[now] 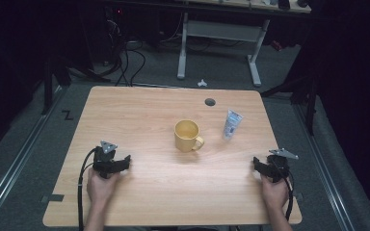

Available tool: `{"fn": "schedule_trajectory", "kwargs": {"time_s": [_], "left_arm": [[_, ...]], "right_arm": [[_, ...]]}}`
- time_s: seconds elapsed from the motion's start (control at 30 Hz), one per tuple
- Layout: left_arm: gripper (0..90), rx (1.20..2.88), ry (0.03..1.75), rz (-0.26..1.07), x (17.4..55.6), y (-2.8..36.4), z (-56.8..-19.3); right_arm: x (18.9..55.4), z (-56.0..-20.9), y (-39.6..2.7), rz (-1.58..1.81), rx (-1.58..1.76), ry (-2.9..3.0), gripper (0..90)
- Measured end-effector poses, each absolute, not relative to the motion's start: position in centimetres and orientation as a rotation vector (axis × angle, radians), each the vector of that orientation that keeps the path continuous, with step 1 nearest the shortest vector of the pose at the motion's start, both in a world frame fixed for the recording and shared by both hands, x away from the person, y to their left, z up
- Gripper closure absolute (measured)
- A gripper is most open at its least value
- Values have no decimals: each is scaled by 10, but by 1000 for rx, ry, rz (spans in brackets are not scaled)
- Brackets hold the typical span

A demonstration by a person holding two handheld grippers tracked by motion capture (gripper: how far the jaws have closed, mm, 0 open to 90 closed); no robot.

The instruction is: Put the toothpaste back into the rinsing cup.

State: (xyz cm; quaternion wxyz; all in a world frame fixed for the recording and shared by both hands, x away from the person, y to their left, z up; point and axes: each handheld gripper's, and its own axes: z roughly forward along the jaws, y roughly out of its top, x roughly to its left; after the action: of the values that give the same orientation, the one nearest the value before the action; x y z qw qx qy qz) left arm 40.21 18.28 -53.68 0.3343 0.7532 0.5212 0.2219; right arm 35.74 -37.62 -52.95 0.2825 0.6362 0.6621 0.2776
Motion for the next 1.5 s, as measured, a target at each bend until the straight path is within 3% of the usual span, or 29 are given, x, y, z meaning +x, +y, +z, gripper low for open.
{"fn": "schedule_trajectory", "kwargs": {"time_s": [1.5], "left_arm": [[217, 1966, 1361, 577, 402, 183, -537]], "right_arm": [[352, -527, -380, 746, 1709, 1803, 319]]}}
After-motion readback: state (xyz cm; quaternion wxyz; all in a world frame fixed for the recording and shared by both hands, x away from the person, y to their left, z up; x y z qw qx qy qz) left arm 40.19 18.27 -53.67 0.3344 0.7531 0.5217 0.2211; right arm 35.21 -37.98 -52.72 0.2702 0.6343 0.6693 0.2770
